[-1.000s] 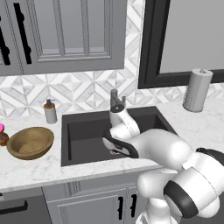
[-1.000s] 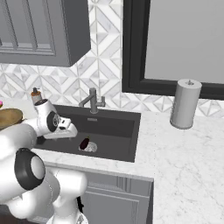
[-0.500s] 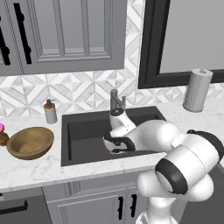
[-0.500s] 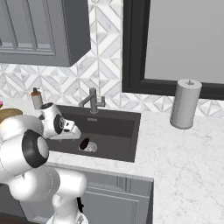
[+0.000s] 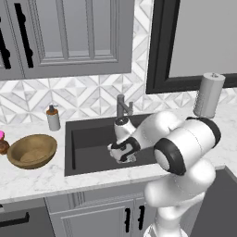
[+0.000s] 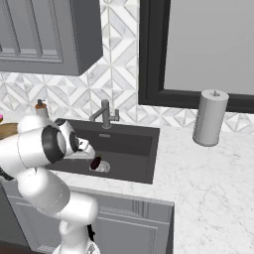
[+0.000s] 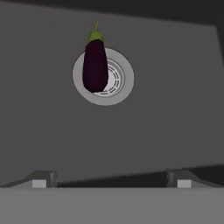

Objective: Pick the eggplant from the sink and place it in the bowl. Then pick the bowl and place it in the microwave. Then close the microwave door and press the start button.

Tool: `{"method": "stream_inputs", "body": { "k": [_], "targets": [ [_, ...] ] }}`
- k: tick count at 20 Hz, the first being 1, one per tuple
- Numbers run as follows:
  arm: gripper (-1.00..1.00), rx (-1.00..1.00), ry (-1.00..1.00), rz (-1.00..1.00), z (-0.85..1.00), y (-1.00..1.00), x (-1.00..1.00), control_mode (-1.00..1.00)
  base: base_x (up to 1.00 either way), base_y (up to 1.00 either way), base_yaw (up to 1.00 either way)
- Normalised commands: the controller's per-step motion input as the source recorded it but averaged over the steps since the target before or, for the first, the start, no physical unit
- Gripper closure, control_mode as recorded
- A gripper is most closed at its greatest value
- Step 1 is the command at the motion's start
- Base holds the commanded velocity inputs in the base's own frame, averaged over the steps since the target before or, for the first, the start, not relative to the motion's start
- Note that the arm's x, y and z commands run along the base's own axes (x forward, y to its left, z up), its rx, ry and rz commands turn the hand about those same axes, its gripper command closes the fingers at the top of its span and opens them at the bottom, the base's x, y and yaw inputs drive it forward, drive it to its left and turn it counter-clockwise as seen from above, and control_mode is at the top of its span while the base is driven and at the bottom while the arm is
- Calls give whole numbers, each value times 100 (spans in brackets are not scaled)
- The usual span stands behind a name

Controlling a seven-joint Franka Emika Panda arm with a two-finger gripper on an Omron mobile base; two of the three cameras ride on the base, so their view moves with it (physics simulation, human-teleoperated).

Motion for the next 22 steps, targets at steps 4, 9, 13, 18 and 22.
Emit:
{"method": "stream_inputs", "body": {
  "k": [4, 9, 13, 18, 22],
  "targets": [
    [-100, 0, 0, -3, -31, 0, 27, -100, 0, 0, 0],
    [-100, 0, 0, -1, -29, -2, 37, -100, 0, 0, 0],
    [-100, 0, 0, 0, -26, 0, 40, -100, 0, 0, 0],
    [-100, 0, -2, 0, -23, -10, 39, -100, 0, 0, 0],
    [-100, 0, -1, 0, -30, -14, 29, -100, 0, 0, 0]
  ]
}}
